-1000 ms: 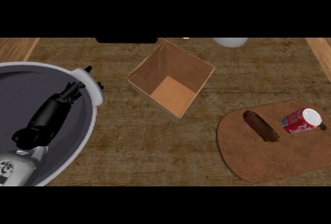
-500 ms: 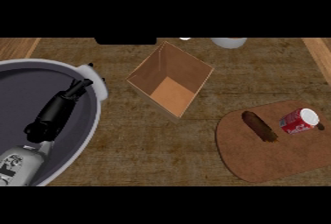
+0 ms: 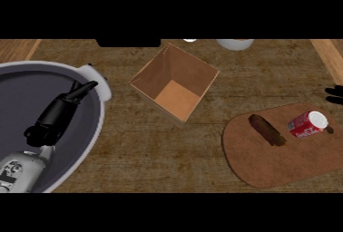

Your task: Pick the can from the cutting board and place it in the cardboard box

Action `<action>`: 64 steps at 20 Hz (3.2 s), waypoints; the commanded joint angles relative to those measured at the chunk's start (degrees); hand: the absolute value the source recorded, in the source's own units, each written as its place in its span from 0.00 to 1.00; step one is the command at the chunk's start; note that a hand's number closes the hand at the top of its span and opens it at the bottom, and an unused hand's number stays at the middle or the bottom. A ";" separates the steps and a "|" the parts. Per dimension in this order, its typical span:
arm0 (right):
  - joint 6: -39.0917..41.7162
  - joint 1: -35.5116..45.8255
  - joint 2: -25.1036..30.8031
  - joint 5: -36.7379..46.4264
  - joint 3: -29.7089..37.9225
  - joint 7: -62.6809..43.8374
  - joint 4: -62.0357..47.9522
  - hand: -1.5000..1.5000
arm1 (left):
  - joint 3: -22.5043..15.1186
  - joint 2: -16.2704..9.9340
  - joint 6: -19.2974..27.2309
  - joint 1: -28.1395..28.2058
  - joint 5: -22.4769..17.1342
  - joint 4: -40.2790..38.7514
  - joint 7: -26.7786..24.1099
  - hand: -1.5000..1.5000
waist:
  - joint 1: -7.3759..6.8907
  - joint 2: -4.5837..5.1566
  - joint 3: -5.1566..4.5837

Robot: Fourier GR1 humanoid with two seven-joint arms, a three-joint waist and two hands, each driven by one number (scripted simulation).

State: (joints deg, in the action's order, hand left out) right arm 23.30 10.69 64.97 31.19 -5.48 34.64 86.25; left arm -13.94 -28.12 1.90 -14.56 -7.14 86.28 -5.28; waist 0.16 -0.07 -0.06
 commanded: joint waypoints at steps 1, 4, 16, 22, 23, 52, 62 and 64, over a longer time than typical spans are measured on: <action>2.20 -2.33 -3.02 3.26 -1.06 -6.55 4.93 0.00 | 2.34 -0.57 -1.78 4.64 0.30 0.33 -3.81 0.50 | -0.14 -0.05 0.02; 5.33 -6.04 -2.03 2.89 2.69 -5.17 8.15 0.00 | 2.44 2.07 -2.24 1.31 1.94 -0.76 -0.45 0.50 | 0.47 -0.08 0.04; -4.41 -4.81 -14.03 18.74 1.38 -4.22 0.83 0.00 | 6.01 4.56 -5.69 0.49 5.62 2.07 3.06 0.50 | 0.04 0.03 0.07; -6.13 -0.38 -18.95 26.13 0.04 -4.91 -6.33 0.00 | 7.10 6.46 -7.30 2.18 7.27 3.42 2.83 0.50 | -0.35 0.08 0.07; -7.36 -2.20 -18.79 26.88 0.38 -4.24 -6.37 0.00 | 7.67 6.51 -7.00 4.73 7.26 5.04 1.70 0.50 | -0.34 0.04 0.07; -15.97 8.30 -28.82 40.92 2.63 7.66 -28.50 1.00 | 11.31 13.92 -11.47 4.61 14.80 5.96 3.45 0.50 | -0.44 0.07 0.08; -29.71 12.42 -30.61 39.31 7.18 16.97 -36.33 1.00 | 12.79 14.89 -12.43 2.03 15.31 3.95 3.53 0.50 | -0.58 0.17 0.10; -21.36 10.07 -39.42 40.23 1.86 5.70 -22.16 1.00 | 13.90 14.02 -12.88 2.94 14.71 2.66 1.46 0.50 | 0.09 -0.19 -0.02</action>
State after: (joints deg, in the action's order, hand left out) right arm -1.31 20.86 32.64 70.75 -0.35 46.40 56.93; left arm -0.20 -14.54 -11.60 -12.19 6.94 89.23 -3.12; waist -0.05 -0.06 -0.09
